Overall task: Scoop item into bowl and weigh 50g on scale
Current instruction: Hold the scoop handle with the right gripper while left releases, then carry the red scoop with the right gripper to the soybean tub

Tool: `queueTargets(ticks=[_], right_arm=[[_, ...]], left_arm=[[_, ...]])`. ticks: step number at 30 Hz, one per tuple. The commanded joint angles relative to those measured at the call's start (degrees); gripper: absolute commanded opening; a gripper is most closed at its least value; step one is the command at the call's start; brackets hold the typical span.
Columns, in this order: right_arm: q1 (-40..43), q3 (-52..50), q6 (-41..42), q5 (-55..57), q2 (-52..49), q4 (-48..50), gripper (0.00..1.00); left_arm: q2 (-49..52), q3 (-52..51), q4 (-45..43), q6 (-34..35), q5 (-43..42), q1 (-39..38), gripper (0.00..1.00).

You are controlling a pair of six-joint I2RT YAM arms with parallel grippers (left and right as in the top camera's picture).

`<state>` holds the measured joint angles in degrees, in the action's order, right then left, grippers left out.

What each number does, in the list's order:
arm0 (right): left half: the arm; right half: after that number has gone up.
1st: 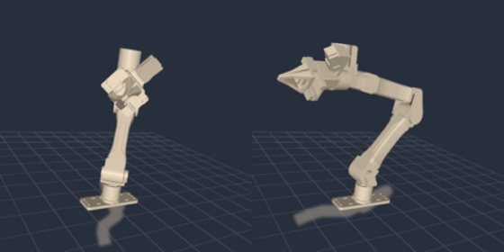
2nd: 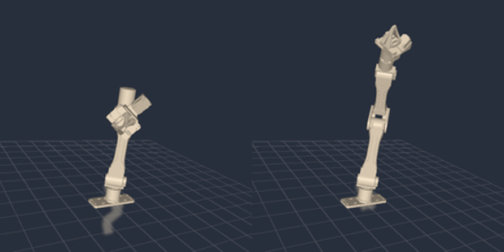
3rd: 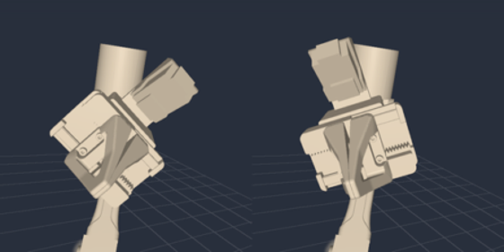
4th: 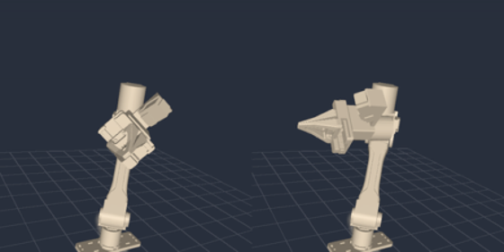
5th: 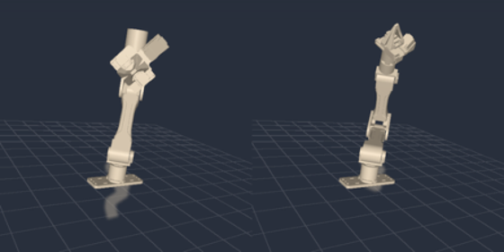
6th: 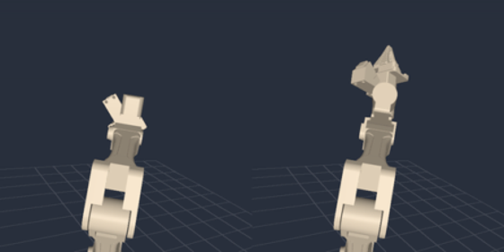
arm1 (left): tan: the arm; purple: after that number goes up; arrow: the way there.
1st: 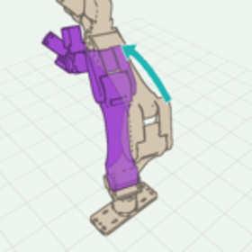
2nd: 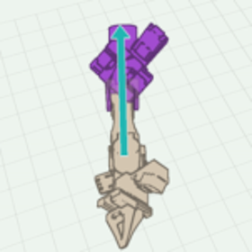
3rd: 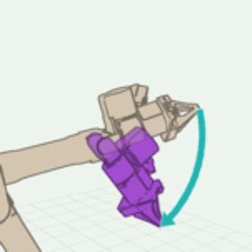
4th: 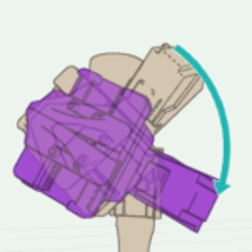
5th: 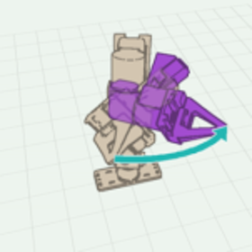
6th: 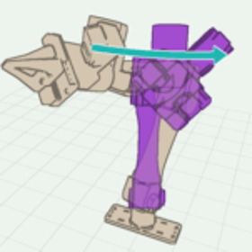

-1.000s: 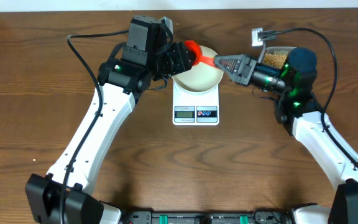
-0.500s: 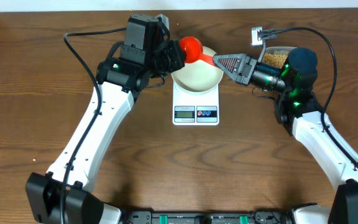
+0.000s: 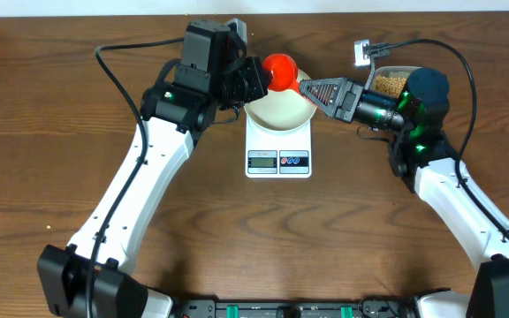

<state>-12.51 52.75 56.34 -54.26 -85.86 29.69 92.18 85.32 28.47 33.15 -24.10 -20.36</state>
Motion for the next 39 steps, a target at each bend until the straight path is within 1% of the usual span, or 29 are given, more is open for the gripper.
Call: queueTargets(ticks=[1,6,9,15,20,24,31,32,35,37,39], right_arm=[[-0.2,0.9,-1.2,-0.3,-0.1,-0.6,0.34],[-0.2,0.9,-2.0,0.5,-0.1,-1.4,0.32],[-0.2,0.9,-2.0,1.2,-0.1,-1.4,0.28],[-0.2,0.9,-2.0,1.2,-0.1,-1.4,0.15],[-0.2,0.9,-2.0,1.2,-0.1,-1.4,0.09],[-0.2,0.9,-2.2,1.2,-0.1,-1.4,0.02],[-0.2,0.9,-2.8,1.2,-0.1,-1.4,0.01],[-0.2,0.9,-2.9,1.3,-0.1,-1.4,0.01],[0.0,0.9,-3.3,1.6,-0.1,-1.4,0.01],[0.6,0.9,-3.3,1.6,-0.1,-1.4,0.01],[1.9,0.9,-3.3,1.6,-0.1,-1.4,0.01]], left_arm=[[0.1,0.3,-0.1,0.2,-0.7,0.0,0.07],[0.1,0.3,-0.1,4.5,0.6,0.1,0.07],[0.1,0.3,-0.3,6.6,1.0,0.1,0.07],[0.1,0.3,-0.3,6.6,1.0,0.1,0.07],[0.1,0.3,-0.1,6.6,1.0,0.1,0.07],[0.1,0.3,0.0,6.6,1.0,0.1,0.07],[0.1,0.3,0.2,6.6,1.0,0.1,0.08],[0.1,0.3,0.2,6.6,1.0,0.1,0.11],[0.1,0.3,0.2,6.5,1.2,0.1,0.4],[0.1,0.3,0.1,6.5,1.2,0.1,0.53],[0.0,0.3,0.1,6.4,1.2,0.2,0.6]])
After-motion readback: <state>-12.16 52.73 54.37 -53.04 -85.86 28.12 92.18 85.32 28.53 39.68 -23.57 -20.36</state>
